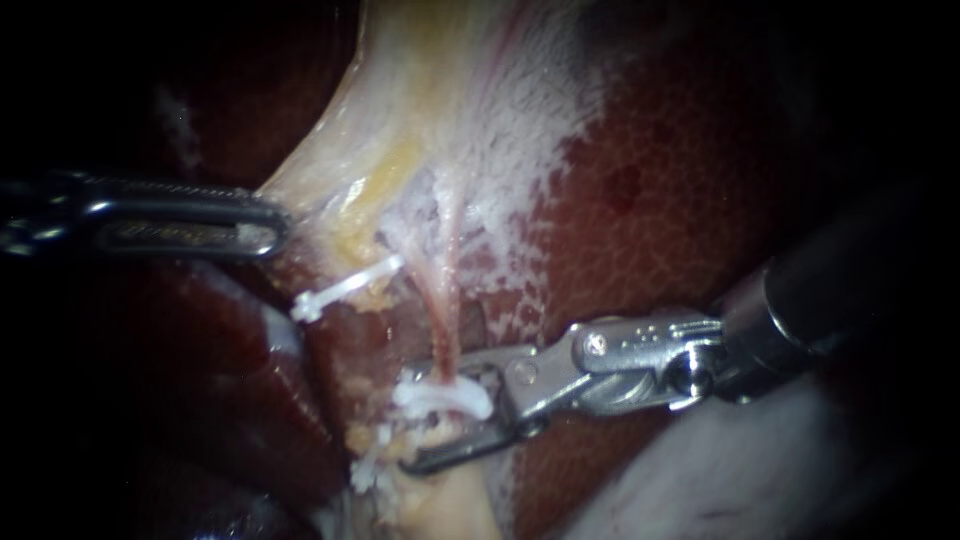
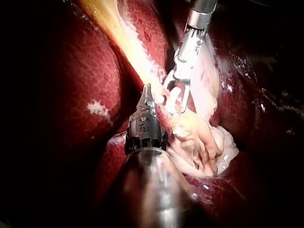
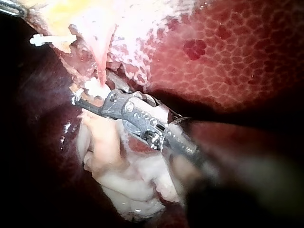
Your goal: Going back second clip right tube
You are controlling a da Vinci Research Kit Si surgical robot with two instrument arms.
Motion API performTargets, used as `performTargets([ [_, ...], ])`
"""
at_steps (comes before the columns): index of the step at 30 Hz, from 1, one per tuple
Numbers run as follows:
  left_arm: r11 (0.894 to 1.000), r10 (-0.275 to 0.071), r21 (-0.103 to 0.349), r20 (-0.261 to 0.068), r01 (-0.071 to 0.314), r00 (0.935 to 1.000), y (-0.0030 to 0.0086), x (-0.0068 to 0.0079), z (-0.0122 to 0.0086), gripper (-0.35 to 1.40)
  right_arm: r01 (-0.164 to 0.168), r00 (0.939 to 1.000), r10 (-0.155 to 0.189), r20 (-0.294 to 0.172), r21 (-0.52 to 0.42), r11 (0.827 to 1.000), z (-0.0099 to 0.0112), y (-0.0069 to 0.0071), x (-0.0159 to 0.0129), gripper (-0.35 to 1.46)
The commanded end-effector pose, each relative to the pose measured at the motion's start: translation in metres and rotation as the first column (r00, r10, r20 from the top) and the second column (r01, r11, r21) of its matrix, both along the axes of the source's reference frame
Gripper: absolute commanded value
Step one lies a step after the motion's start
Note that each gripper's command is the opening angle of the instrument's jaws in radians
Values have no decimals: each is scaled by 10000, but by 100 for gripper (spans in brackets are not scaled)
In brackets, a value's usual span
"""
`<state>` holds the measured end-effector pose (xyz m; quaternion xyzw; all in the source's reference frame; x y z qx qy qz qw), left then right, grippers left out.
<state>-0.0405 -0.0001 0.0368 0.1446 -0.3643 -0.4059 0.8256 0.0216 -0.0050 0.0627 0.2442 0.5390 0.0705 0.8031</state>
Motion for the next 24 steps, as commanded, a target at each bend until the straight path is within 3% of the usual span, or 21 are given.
performTargets([
  [1, 10000, 2, 0, 1, -2, 10000, 0, 1, 0, -35, 55, 10000, -57, -62, -181, 9998, 0, 1, -1, 60],
  [10, 10000, 6, 0, 3, -6, 10000, 0, 1, 0, -35, 224, 9994, -240, -245, -659, 9976, 1, 2, -7, 60],
  [17, 10000, 26, -7, 14, -26, 10000, 0, 5, 4, -35, 191, 9994, -209, -259, -707, 9973, -4, 1, -39, 60],
  [24, 10000, 36, -23, 15, -36, 10000, -1, 6, 9, -35, -66, 9998, 50, -198, -788, 9969, -25, 19, -76, 60],
])
